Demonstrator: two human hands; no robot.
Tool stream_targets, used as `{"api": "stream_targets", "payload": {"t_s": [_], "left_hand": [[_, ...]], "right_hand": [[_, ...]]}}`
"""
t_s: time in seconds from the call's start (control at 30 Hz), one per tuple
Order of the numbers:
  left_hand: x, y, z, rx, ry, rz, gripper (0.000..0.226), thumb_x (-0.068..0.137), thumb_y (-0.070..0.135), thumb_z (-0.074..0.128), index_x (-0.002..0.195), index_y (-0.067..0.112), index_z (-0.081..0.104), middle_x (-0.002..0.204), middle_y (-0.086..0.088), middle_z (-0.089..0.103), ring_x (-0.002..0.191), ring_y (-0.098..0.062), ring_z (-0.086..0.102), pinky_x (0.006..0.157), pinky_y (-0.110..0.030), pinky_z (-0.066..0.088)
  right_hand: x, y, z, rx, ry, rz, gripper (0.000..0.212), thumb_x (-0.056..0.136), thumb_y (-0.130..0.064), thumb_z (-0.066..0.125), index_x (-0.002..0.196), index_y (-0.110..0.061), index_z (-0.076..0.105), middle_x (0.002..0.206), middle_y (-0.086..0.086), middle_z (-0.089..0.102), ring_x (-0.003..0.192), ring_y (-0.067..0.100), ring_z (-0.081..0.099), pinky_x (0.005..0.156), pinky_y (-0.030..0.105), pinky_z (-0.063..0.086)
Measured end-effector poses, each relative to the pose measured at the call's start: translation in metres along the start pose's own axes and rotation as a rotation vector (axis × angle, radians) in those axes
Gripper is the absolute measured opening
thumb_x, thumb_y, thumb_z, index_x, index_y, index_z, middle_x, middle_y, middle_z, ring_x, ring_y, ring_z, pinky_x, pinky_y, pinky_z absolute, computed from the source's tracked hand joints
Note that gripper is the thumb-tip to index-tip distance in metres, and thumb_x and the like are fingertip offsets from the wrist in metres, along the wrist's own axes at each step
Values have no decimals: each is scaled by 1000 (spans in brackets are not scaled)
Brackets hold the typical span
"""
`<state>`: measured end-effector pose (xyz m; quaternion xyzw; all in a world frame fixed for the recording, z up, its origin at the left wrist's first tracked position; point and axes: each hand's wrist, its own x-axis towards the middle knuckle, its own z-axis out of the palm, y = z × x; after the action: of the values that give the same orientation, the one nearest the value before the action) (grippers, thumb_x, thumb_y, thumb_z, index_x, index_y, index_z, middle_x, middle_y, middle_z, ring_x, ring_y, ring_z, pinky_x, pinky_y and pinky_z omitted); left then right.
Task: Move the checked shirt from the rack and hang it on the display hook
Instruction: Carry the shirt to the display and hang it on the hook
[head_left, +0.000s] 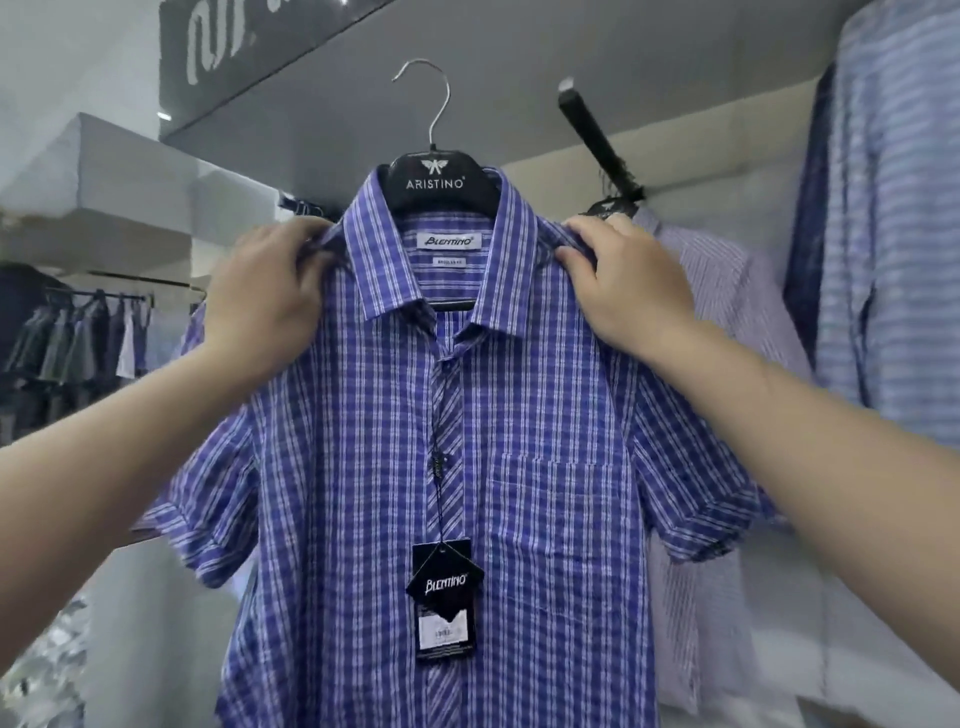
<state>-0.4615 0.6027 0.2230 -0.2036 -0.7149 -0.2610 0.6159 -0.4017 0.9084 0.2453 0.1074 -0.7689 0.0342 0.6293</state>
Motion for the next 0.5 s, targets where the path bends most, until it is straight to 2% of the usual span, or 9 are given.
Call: {"api": "stream_targets", "payload": {"t_s": [0.17, 0.4, 0.5], "left_hand": [[26, 10, 49, -51, -23, 24, 28, 100, 29, 48, 123, 18, 58, 118, -14, 65, 107, -37, 55, 90, -50, 45], [71, 32, 114, -153, -14, 30, 31, 99, 28, 49, 128, 19, 58, 125, -10, 64, 117, -34, 54, 95, -49, 43], [91, 45, 138, -169, -17, 53, 30, 100, 27, 47, 127, 20, 59, 123, -9, 64, 114, -33, 55, 93, -49, 43]], "right_hand": [[13, 34, -3, -92, -13, 45, 32, 103, -35, 45, 124, -18, 61, 115, 14, 64, 103, 36, 58, 80, 43, 45], [45, 79, -5, -215, -30, 85, 35, 104, -36, 41, 130, -18, 57, 118, 15, 62, 105, 37, 57, 89, 50, 47], [58, 101, -6, -266, -9, 87, 34, 104, -35, 41, 127, -16, 59, 116, 18, 63, 104, 39, 57, 85, 48, 47]]}}
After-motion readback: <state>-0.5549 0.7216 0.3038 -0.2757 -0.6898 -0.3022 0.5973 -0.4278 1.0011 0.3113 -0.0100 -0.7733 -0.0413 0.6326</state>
